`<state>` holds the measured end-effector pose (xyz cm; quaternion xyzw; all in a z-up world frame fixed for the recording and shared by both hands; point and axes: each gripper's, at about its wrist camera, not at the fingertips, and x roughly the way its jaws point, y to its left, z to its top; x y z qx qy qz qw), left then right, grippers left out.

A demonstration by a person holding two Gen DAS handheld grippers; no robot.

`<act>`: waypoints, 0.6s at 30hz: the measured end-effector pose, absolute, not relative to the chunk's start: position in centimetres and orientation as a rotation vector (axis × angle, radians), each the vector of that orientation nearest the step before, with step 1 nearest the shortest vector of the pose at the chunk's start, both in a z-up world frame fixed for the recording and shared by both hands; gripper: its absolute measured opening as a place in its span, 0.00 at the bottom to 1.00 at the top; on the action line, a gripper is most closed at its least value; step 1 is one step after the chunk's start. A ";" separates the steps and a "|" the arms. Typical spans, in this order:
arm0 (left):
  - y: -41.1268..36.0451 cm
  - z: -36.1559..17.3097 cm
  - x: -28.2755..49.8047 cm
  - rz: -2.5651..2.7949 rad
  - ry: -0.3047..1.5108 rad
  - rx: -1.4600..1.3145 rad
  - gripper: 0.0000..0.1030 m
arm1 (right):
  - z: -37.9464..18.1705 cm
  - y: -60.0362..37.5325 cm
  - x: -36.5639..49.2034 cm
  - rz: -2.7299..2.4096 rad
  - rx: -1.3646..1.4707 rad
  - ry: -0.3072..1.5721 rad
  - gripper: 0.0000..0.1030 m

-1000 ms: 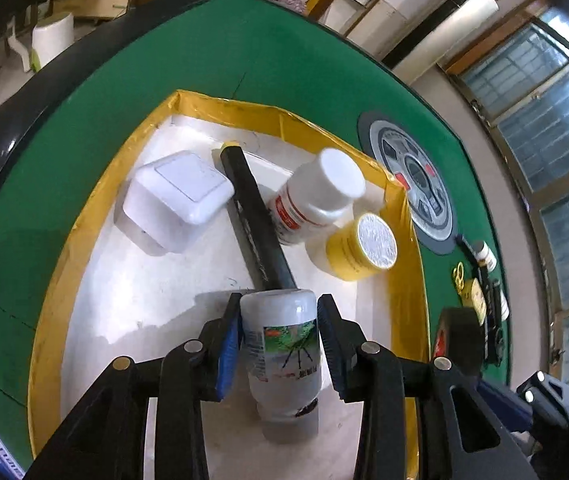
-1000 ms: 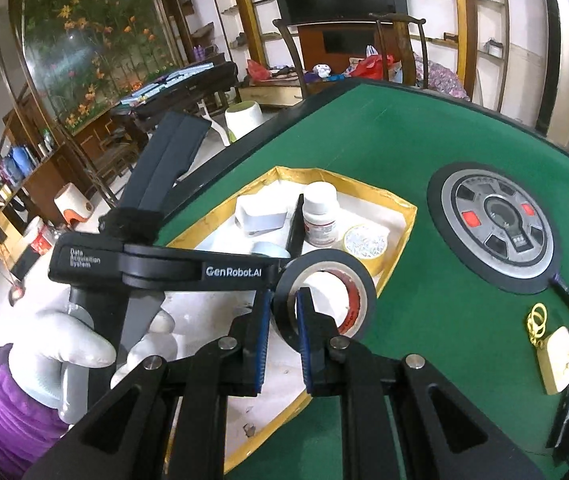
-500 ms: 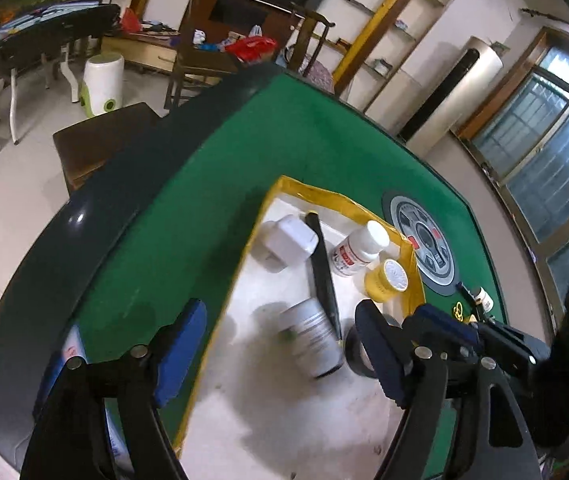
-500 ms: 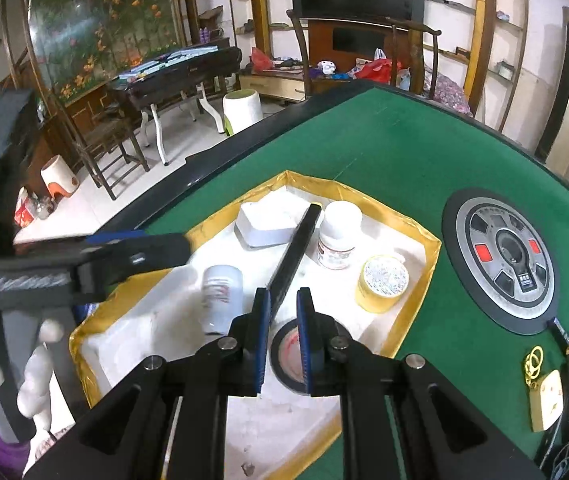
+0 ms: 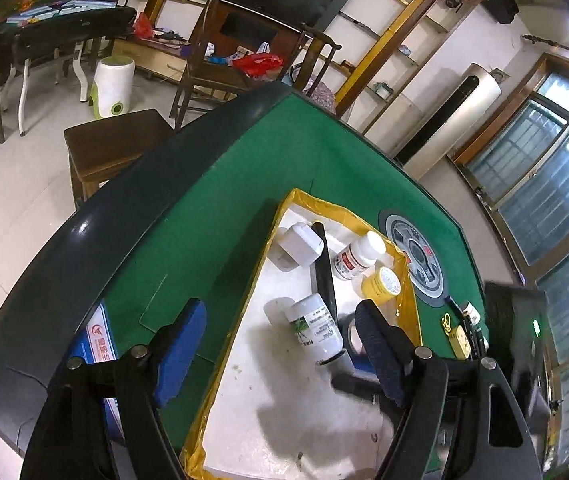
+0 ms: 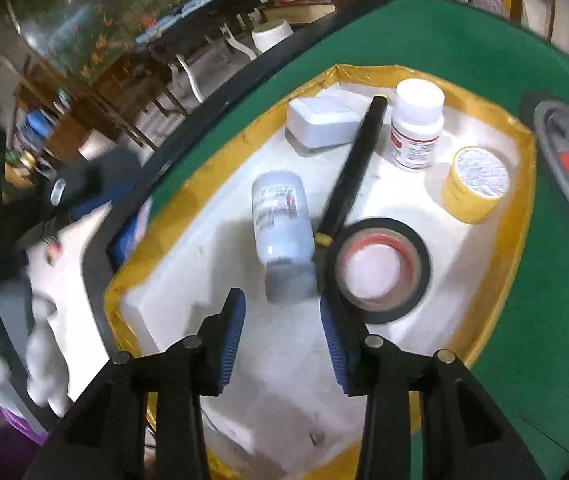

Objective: Organize rigid objects
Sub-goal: 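Lower the black tape roll into the tray and open the right tool, then move both tools back from the tray to the object pile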

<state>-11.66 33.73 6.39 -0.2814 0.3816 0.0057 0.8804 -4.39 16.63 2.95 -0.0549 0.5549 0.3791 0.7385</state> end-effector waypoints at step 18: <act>35.3 6.8 -13.7 0.065 0.736 -0.611 0.84 | 3.4 20.2 -9.5 0.763 -0.464 1.120 0.36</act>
